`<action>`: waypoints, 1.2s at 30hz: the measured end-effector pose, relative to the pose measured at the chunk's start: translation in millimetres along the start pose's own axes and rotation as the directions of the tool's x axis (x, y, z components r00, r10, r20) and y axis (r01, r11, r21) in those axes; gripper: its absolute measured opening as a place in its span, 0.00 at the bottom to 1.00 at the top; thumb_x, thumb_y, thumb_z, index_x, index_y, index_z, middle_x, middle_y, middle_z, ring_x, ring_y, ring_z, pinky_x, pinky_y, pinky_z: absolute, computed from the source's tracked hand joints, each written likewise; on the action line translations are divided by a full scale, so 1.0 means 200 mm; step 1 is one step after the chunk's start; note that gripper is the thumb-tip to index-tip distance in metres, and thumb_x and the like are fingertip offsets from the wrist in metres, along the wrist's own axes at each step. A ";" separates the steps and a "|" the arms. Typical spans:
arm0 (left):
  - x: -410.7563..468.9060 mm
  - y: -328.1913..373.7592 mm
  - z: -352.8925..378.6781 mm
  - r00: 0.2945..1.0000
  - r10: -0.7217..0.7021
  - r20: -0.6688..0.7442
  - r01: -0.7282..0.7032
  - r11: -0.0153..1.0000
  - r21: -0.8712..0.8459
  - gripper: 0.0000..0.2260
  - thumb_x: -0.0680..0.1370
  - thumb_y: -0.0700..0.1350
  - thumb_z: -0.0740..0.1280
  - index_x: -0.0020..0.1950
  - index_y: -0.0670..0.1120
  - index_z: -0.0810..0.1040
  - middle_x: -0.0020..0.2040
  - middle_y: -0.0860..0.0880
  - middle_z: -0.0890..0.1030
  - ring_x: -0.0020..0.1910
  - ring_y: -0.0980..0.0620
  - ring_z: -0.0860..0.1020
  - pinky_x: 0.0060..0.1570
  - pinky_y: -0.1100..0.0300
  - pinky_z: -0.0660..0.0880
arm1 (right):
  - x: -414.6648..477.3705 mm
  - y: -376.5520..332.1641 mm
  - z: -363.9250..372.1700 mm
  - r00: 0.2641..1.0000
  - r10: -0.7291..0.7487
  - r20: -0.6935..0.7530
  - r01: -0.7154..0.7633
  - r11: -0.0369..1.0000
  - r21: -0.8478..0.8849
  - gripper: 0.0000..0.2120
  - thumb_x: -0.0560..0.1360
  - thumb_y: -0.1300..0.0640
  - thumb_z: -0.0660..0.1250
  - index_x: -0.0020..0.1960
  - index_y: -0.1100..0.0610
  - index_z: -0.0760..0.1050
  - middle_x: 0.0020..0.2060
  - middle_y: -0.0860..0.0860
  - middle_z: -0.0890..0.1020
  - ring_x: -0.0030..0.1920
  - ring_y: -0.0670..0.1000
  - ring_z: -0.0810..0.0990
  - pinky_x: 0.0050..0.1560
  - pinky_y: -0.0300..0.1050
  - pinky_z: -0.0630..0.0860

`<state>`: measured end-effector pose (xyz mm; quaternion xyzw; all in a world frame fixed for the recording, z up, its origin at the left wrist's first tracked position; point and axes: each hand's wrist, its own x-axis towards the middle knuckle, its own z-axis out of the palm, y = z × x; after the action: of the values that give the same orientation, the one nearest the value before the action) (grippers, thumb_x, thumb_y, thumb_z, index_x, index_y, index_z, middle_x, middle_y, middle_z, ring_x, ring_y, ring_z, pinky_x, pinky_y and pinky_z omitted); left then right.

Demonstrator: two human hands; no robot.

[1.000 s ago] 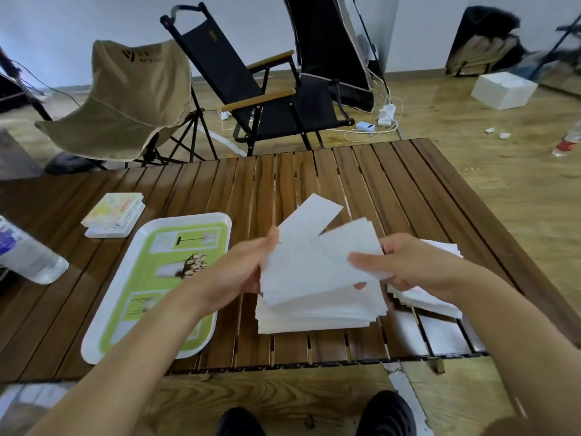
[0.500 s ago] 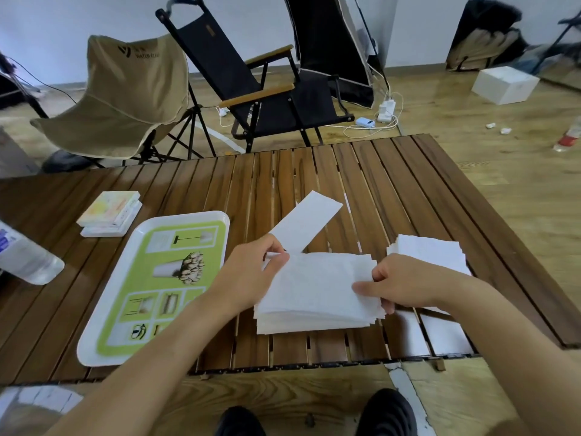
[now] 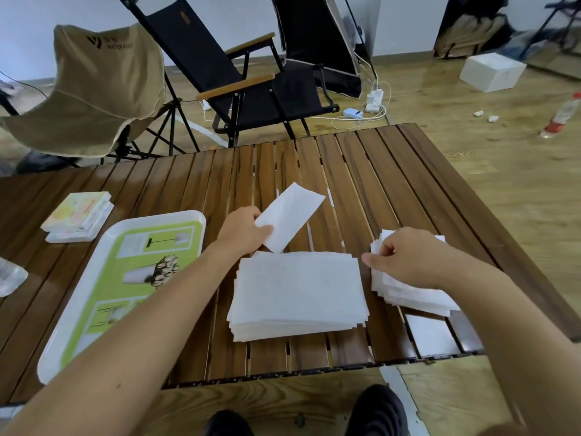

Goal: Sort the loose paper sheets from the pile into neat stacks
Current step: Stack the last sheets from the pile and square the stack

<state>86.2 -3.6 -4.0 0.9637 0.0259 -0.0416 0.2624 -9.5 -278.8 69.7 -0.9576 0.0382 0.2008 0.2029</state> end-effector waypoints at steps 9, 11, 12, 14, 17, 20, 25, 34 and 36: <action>-0.43 0.30 -0.52 0.823 0.565 -0.059 -0.561 0.825 0.074 0.09 0.85 0.53 0.61 0.54 0.51 0.79 0.46 0.55 0.79 0.45 0.55 0.76 0.44 0.60 0.73 | -0.02 -0.02 -0.02 0.969 -0.147 -0.201 0.221 0.877 0.426 0.44 0.72 0.42 0.75 0.79 0.53 0.57 0.32 0.48 0.75 0.34 0.45 0.76 0.42 0.36 0.74; -0.54 0.31 -0.61 0.840 0.541 0.043 -0.540 0.841 -0.036 0.09 0.83 0.54 0.62 0.52 0.53 0.80 0.46 0.57 0.79 0.46 0.57 0.76 0.47 0.59 0.73 | -0.04 0.00 -0.05 0.961 -0.216 -0.172 0.276 0.765 0.582 0.45 0.71 0.48 0.77 0.80 0.47 0.54 0.28 0.46 0.71 0.30 0.42 0.74 0.40 0.32 0.74; -0.58 0.30 -0.64 0.846 0.527 0.088 -0.520 0.850 -0.085 0.10 0.82 0.55 0.62 0.52 0.53 0.80 0.47 0.56 0.80 0.47 0.58 0.76 0.48 0.57 0.74 | -0.05 0.01 -0.06 0.952 -0.267 -0.151 0.301 0.718 0.628 0.43 0.71 0.48 0.76 0.79 0.46 0.58 0.27 0.46 0.69 0.28 0.41 0.71 0.35 0.30 0.73; -0.63 0.26 -0.66 0.849 0.507 0.147 -0.476 0.856 -0.202 0.13 0.81 0.57 0.63 0.55 0.51 0.83 0.48 0.53 0.82 0.50 0.55 0.78 0.51 0.53 0.77 | -0.08 0.01 -0.08 0.920 -0.383 -0.079 0.338 0.676 0.655 0.34 0.72 0.45 0.75 0.75 0.46 0.67 0.27 0.47 0.66 0.26 0.44 0.65 0.29 0.31 0.65; -0.66 0.18 -0.63 0.866 0.469 0.172 -0.383 0.844 -0.375 0.12 0.81 0.52 0.65 0.59 0.51 0.84 0.51 0.56 0.85 0.52 0.56 0.82 0.50 0.59 0.80 | -0.15 -0.03 -0.08 0.876 -0.480 0.054 0.327 0.672 0.665 0.10 0.79 0.46 0.69 0.58 0.47 0.81 0.29 0.50 0.64 0.30 0.50 0.56 0.30 0.39 0.56; -0.68 0.11 -0.54 0.913 0.335 0.232 -0.183 0.846 -0.500 0.09 0.82 0.50 0.65 0.52 0.49 0.84 0.41 0.60 0.85 0.39 0.64 0.82 0.37 0.71 0.74 | -0.15 -0.05 -0.04 0.891 -0.446 0.085 0.290 0.703 0.650 0.22 0.79 0.44 0.68 0.34 0.56 0.67 0.32 0.58 0.57 0.31 0.53 0.53 0.30 0.40 0.55; -0.67 -0.05 -0.27 0.977 0.038 0.209 0.051 0.913 -0.405 0.19 0.83 0.57 0.64 0.37 0.49 0.80 0.31 0.55 0.80 0.29 0.61 0.76 0.33 0.65 0.68 | -0.10 -0.06 0.03 0.932 -0.275 0.235 0.187 0.922 0.340 0.26 0.77 0.38 0.68 0.32 0.57 0.68 0.27 0.54 0.61 0.27 0.51 0.57 0.28 0.36 0.60; -0.61 -0.14 -0.09 0.991 0.131 0.037 -0.126 0.986 -0.111 0.25 0.81 0.64 0.60 0.32 0.48 0.65 0.29 0.52 0.68 0.29 0.54 0.66 0.34 0.56 0.62 | -0.10 -0.10 0.14 0.966 -0.133 0.224 0.116 0.990 0.085 0.26 0.80 0.44 0.67 0.29 0.55 0.64 0.26 0.51 0.64 0.26 0.48 0.63 0.35 0.40 0.63; -0.60 -0.14 -0.08 0.994 0.104 0.034 -0.104 0.995 -0.003 0.26 0.80 0.67 0.60 0.33 0.48 0.66 0.29 0.52 0.69 0.29 0.53 0.68 0.34 0.55 0.65 | -0.11 -0.11 0.15 0.968 -0.112 0.226 0.107 0.994 0.034 0.26 0.81 0.45 0.66 0.28 0.54 0.66 0.25 0.50 0.66 0.26 0.47 0.65 0.34 0.37 0.64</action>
<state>-34.5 25.7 7.4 0.9628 -0.0288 -0.0442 0.2651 -37.1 -246.3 61.5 -0.9267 -0.0359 0.2974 0.2269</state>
